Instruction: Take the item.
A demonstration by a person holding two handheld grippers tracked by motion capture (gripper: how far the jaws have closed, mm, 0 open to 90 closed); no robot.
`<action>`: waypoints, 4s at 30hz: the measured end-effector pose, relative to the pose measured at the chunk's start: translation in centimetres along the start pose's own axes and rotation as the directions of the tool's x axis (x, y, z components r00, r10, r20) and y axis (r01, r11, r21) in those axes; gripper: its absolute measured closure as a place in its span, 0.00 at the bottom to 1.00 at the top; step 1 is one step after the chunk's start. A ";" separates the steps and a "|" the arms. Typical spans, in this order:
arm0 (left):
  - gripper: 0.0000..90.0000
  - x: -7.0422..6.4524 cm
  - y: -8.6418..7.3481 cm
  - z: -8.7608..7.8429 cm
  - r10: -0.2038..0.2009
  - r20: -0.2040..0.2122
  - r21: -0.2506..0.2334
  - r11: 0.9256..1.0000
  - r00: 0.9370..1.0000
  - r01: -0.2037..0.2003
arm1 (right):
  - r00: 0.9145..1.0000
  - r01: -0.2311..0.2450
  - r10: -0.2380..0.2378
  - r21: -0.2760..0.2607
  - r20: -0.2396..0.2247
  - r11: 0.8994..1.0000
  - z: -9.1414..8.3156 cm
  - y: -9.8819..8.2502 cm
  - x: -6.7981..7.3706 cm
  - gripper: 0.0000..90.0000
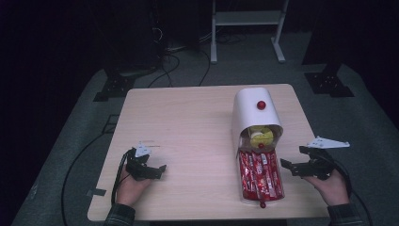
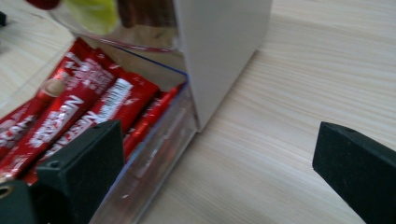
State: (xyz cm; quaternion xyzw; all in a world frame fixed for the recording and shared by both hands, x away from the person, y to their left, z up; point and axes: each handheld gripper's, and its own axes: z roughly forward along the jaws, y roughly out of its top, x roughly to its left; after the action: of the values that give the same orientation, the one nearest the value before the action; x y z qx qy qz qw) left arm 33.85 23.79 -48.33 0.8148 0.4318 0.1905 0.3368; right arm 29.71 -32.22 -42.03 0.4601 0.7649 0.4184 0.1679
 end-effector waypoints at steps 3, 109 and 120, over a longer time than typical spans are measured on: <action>0.00 0.0 0.0 0.0 -0.002 0.001 -0.001 1.000 1.000 0.002 | 1.000 0.008 -0.008 -0.004 -0.016 1.000 -0.1 0.1 0.5 0.02; 0.00 -0.2 0.0 0.0 0.003 0.005 -0.002 1.000 1.000 -0.003 | 0.931 0.311 -0.297 0.032 -0.212 0.950 3.0 0.2 8.3 0.49; 0.00 -0.2 0.0 0.0 0.003 0.005 -0.003 1.000 1.000 -0.003 | 0.933 0.300 -0.287 0.030 -0.216 0.954 2.8 0.3 8.2 0.62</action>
State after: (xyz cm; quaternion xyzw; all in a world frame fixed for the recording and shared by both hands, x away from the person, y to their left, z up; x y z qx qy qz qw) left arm 33.72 23.66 -48.35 0.8154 0.4296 0.1893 0.3387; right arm 27.39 -23.90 -42.39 0.2994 0.8509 0.4107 0.1329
